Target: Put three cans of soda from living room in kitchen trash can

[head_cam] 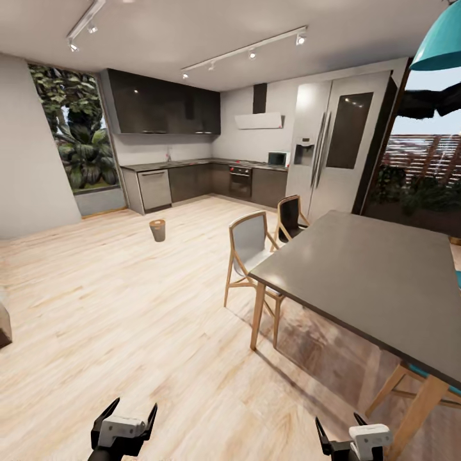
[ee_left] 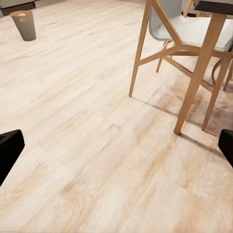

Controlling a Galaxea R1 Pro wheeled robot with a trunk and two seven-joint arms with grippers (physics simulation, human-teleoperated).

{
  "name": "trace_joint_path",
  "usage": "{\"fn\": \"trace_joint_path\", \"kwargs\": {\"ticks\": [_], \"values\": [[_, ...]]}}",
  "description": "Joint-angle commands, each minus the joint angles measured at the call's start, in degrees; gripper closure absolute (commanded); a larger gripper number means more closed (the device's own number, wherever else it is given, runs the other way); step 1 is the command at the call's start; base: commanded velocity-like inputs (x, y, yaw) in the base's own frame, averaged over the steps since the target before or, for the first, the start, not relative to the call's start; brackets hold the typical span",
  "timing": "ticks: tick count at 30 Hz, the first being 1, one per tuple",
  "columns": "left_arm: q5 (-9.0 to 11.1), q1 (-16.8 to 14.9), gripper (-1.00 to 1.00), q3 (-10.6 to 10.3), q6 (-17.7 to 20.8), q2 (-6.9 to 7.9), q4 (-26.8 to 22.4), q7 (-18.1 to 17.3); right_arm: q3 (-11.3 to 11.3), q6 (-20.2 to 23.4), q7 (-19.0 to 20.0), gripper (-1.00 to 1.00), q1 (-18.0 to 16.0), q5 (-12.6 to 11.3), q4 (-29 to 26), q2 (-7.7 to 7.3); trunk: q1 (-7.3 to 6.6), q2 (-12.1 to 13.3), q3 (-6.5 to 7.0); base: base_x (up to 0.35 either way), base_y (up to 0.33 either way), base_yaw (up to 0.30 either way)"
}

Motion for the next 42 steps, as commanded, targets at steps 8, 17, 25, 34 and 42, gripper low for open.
{"fn": "trace_joint_path", "kwargs": {"ticks": [8,17,25,34,42], "values": [[0.06,0.0,-1.0,0.01,0.06,0.01,0.0,-0.03,-0.02,0.0,0.0,-1.0,0.0,0.0,0.01,0.0,0.0,0.0,0.0,0.0,0.0,0.18],[0.09,0.0,-1.0,0.02,0.07,0.01,0.0,-0.03,0.06,0.0,0.0,-1.0,0.0,0.03,0.01,0.0,0.0,0.0,0.0,0.0,0.0,0.17],[0.09,0.0,-1.0,0.02,0.07,0.01,0.0,-0.03,0.14,0.0,0.0,-1.0,0.0,0.0,0.01,0.0,0.0,0.0,-0.01,0.0,0.0,0.16],[0.02,-0.06,-1.0,0.06,0.07,0.01,0.0,0.05,0.15,0.0,0.0,-1.0,0.0,0.06,0.01,0.0,0.0,0.0,-0.24,0.0,0.0,0.159],[0.07,-0.08,-1.0,0.03,0.06,0.01,0.0,0.05,0.15,0.0,0.0,-1.0,0.0,0.04,0.01,0.0,0.0,0.0,-0.49,0.0,0.0,0.154]]}}
